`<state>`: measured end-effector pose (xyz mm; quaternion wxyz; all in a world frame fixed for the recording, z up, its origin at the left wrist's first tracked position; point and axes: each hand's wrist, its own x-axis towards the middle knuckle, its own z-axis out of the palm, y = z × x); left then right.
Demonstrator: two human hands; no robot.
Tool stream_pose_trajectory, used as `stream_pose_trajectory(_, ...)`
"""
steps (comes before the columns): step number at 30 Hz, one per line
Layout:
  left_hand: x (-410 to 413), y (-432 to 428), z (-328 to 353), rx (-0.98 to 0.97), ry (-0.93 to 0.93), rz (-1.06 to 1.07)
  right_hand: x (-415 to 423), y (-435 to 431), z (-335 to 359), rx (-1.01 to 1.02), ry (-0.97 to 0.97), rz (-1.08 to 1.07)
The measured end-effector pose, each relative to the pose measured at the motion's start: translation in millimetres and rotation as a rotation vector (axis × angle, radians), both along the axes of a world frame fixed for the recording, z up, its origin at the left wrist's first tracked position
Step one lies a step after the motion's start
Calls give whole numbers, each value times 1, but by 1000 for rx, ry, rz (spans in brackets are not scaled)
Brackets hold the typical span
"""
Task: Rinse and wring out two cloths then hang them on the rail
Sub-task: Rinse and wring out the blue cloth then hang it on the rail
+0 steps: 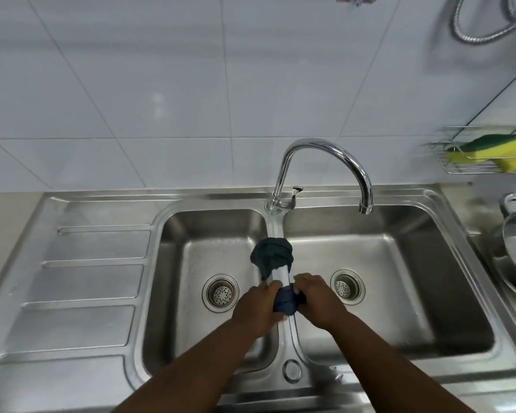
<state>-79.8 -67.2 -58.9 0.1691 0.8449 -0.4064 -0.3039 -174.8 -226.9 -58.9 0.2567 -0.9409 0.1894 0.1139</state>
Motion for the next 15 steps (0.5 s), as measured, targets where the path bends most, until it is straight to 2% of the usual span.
stream_pose_trajectory(5,8,-1,8,-10,-161,-69,2,-2,18,91,90,69)
stream_pose_trajectory(7,20,3,18,-56,-164,-61,7,-2,27,91,81,100)
stream_pose_trajectory(10,42,14,46,-185,-2,6,24,0,52,70,36,132)
stream_pose_trajectory(13,61,30,78,-235,173,97,43,9,85,117,-62,149)
stream_pose_trajectory(15,71,41,96,-304,220,178,54,19,110,172,-114,133)
